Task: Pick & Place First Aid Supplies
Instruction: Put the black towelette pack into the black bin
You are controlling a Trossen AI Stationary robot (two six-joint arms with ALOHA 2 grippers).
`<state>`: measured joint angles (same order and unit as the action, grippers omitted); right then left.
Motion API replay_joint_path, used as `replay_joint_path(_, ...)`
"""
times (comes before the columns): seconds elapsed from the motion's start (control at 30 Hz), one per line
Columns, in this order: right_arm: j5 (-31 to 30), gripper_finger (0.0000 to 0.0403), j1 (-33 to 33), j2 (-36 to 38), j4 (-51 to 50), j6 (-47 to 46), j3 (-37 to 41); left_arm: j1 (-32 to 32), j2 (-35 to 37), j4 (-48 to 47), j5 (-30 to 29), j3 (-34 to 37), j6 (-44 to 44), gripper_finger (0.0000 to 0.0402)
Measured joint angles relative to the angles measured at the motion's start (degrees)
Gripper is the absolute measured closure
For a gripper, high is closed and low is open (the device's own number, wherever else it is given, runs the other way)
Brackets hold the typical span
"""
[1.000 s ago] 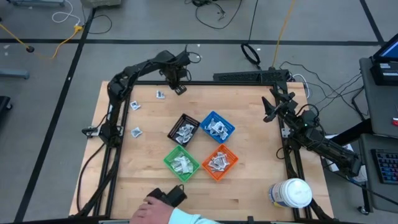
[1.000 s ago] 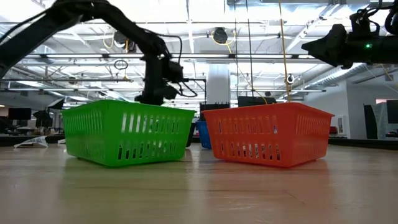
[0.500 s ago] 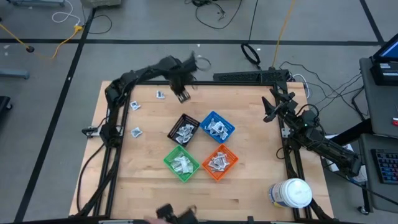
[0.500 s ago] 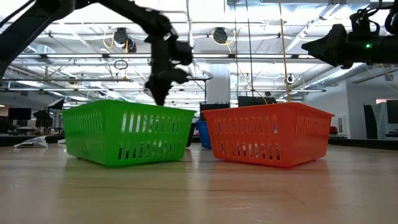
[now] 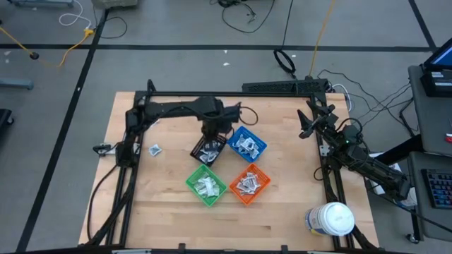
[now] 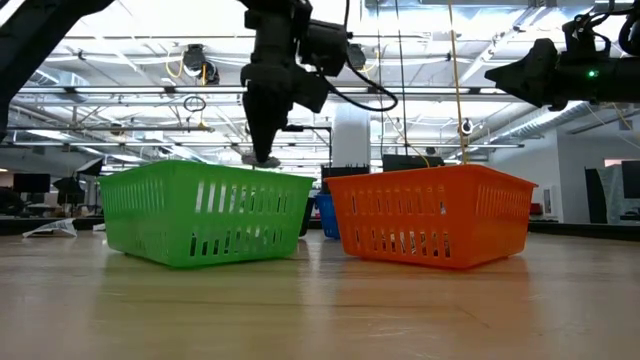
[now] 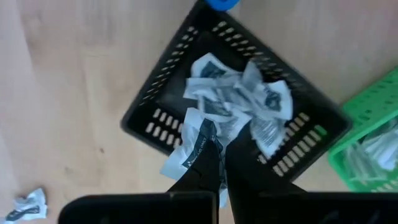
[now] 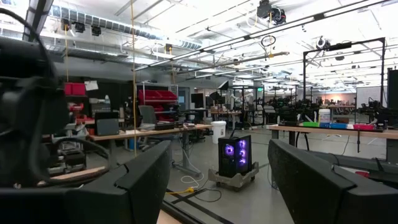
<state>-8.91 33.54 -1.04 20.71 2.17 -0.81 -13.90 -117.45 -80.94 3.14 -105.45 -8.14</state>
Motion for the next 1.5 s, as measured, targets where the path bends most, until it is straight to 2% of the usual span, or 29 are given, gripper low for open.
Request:
replay_joint_path(0.17,0.0,0.0140,0.0,0.0,0.0,0.0,0.0,1.8,0.0,0.8,-1.1,0.2,4.5,0.0394)
replay_joint_path(0.33,0.0,0.0140,0.0,0.0,0.0,0.0,0.0,3.5,0.0,8.9,-1.7,7.0,8.1,0.0394)
replay_joint_path(0.5,0.0,0.0140,0.0,0.0,0.0,0.0,0.0,4.6,0.0,13.0,-1.7,13.4,9.9,0.0394)
replay_joint_path(0.63,0.0,0.0140,0.0,0.0,0.0,0.0,0.0,5.0,0.0,14.6,-1.7,14.9,10.6,0.0388)
replay_joint_path(0.73,0.0,0.0140,0.0,0.0,0.0,0.0,0.0,5.0,0.0,15.0,-1.7,14.8,11.3,0.0346)
replay_joint_path(0.87,0.0,0.0140,0.0,0.0,0.0,0.0,0.0,4.4,0.3,14.7,-1.7,14.9,11.1,0.0263)
replay_joint_path(0.97,0.0,0.0140,0.0,0.0,0.0,0.0,0.0,3.1,1.9,14.3,-1.7,14.7,12.5,0.0204)
replay_joint_path(1.07,0.0,0.0140,0.0,0.0,0.0,0.0,0.0,1.0,4.1,14.7,-1.8,14.0,15.2,0.0162)
replay_joint_path(1.27,0.0,0.0140,0.0,0.0,0.0,0.0,0.0,-3.9,7.8,15.1,-4.7,13.7,26.6,0.0124)
replay_joint_path(1.4,0.0,0.0140,0.0,0.0,0.1,0.0,0.0,-7.7,8.9,15.0,-5.2,13.7,36.9,0.0118)
replay_joint_path(1.5,0.0,0.0140,0.0,0.0,0.0,0.0,0.0,-10.1,8.9,15.0,-5.3,13.7,39.3,0.0117)
